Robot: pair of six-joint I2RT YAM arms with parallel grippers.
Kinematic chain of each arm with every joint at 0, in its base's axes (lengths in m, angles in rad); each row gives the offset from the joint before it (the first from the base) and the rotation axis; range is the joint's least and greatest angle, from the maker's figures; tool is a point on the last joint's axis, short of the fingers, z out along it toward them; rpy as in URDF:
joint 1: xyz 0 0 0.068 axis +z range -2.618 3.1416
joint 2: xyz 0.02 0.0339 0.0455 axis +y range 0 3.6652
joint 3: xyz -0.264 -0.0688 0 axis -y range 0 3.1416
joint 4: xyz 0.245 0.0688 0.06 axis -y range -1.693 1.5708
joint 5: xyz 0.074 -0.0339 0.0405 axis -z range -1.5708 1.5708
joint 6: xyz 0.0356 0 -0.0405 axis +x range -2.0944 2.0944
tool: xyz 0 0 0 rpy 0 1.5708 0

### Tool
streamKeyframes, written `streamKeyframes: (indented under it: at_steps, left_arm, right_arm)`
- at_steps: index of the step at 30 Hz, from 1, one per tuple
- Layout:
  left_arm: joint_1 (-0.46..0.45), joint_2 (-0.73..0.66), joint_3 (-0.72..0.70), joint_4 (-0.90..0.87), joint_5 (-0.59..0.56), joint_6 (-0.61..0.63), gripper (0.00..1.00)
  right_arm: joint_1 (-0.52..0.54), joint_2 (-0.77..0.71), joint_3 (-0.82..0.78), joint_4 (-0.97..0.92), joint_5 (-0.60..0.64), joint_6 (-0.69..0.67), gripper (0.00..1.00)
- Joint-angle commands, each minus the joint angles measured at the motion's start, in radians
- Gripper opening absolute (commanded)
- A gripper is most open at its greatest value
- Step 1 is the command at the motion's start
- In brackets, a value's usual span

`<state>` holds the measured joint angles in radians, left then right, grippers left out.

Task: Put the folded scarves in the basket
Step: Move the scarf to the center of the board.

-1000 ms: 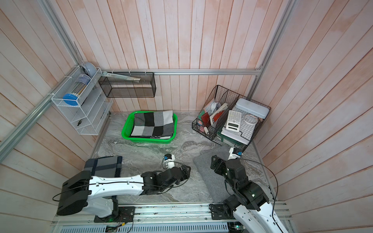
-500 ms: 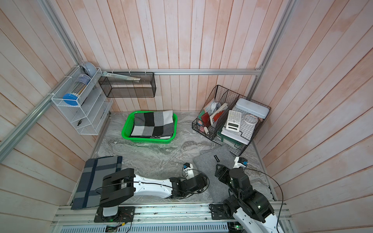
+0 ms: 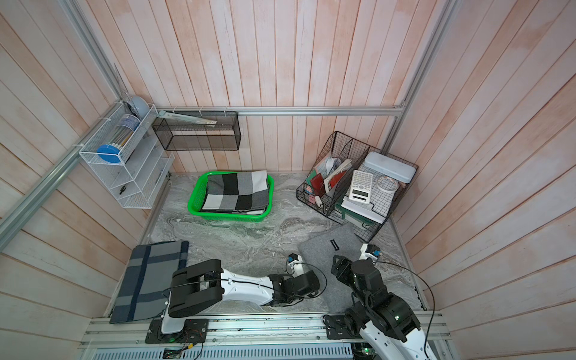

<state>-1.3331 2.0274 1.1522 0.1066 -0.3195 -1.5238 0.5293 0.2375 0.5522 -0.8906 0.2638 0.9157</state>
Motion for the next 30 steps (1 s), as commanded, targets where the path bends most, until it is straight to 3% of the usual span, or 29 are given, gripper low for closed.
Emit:
streamKeyframes:
  at_steps: [1, 8, 9, 11, 12, 14, 18, 26, 28, 30]
  left_arm:
    - [0.038, -0.074, -0.073, 0.018, -0.019, 0.061, 0.0]
    - [0.108, -0.266, -0.308, 0.085, -0.054, 0.102, 0.0]
    - [0.112, -0.269, -0.315, 0.114, -0.033, 0.116, 0.06]
    - [0.11, -0.252, -0.287, 0.129, 0.001, 0.139, 0.38]
    - [0.105, -0.232, -0.262, 0.13, 0.025, 0.143, 0.5]
    - [0.092, -0.185, -0.227, 0.155, 0.054, 0.133, 0.61]
    - [0.061, -0.079, -0.157, 0.221, 0.101, 0.1, 0.64]
    - [0.034, 0.025, -0.048, 0.187, 0.119, 0.07, 0.65]
    - [0.032, 0.041, -0.027, 0.175, 0.122, 0.068, 0.56]
    - [0.033, 0.048, -0.019, 0.171, 0.117, 0.068, 0.36]
  right_arm:
    - [-0.002, 0.004, -0.017, 0.006, -0.005, -0.001, 0.8]
    - [-0.002, 0.065, -0.042, 0.063, -0.029, -0.011, 0.8]
    - [-0.002, 0.073, -0.047, 0.072, -0.03, -0.011, 0.8]
    - [-0.002, 0.081, -0.051, 0.083, -0.031, -0.01, 0.8]
    - [-0.002, 0.08, -0.053, 0.087, -0.03, -0.011, 0.8]
    - [-0.002, 0.074, -0.056, 0.089, -0.029, -0.009, 0.8]
    - [-0.002, 0.059, -0.06, 0.078, -0.023, -0.01, 0.8]
    - [-0.002, 0.049, -0.069, 0.075, -0.031, -0.003, 0.8]
    - [-0.002, 0.049, -0.072, 0.077, -0.031, 0.001, 0.8]
    - [-0.002, 0.047, -0.075, 0.078, -0.033, 0.001, 0.8]
